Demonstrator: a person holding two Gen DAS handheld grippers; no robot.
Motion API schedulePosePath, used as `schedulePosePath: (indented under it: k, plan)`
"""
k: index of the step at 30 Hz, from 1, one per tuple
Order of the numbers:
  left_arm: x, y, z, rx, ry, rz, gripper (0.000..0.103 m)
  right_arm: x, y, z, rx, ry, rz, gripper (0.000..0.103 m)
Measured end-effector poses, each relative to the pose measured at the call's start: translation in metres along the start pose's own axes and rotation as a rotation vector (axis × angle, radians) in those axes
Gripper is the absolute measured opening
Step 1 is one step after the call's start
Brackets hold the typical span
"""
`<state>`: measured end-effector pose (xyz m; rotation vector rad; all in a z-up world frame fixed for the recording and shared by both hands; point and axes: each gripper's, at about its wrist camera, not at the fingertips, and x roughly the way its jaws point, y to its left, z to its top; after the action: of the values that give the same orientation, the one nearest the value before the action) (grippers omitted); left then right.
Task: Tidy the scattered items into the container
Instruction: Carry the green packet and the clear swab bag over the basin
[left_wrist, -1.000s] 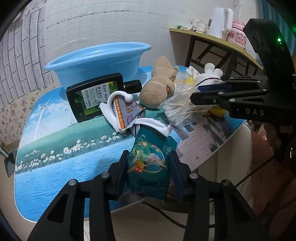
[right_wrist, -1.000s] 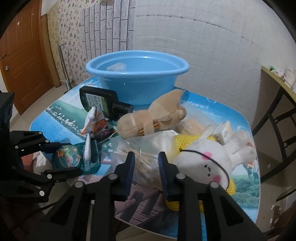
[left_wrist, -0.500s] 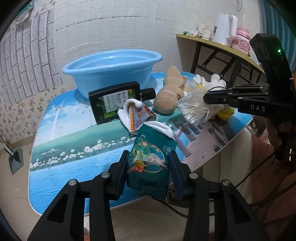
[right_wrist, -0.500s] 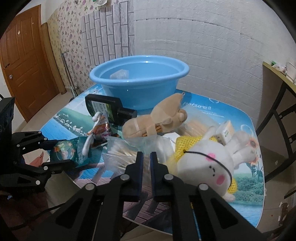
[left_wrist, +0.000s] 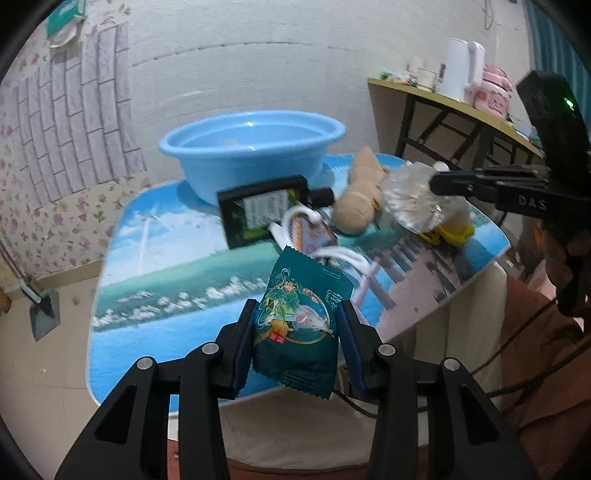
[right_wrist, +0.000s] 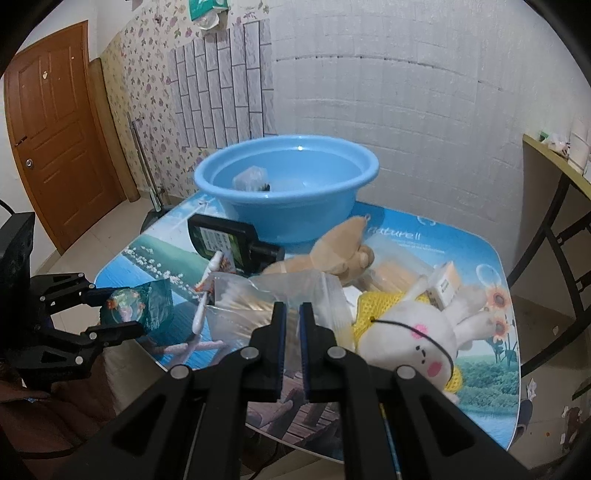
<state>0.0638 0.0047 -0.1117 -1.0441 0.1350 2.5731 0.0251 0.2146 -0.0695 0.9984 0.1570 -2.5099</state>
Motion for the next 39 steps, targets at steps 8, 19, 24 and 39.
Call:
schedulePosePath:
  k: [8, 19, 24, 39]
  plan:
    - [-0.016, 0.013, 0.034, -0.04, -0.096, 0.045, 0.042, -0.011, 0.004, 0.022, -0.007, -0.059, 0.022, 0.007]
    - [-0.003, 0.025, 0.093, -0.042, -0.196, 0.063, 0.042, 0.004, 0.002, 0.069, -0.027, -0.127, 0.062, 0.007]
    - [0.018, 0.034, 0.115, -0.035, -0.199, 0.074, 0.042, 0.022, -0.006, 0.085, -0.029, -0.125, 0.053, 0.007]
    - [0.093, 0.062, 0.152, -0.028, -0.136, 0.061, 0.042, 0.088, -0.023, 0.121, -0.033, -0.063, 0.034, 0.007]
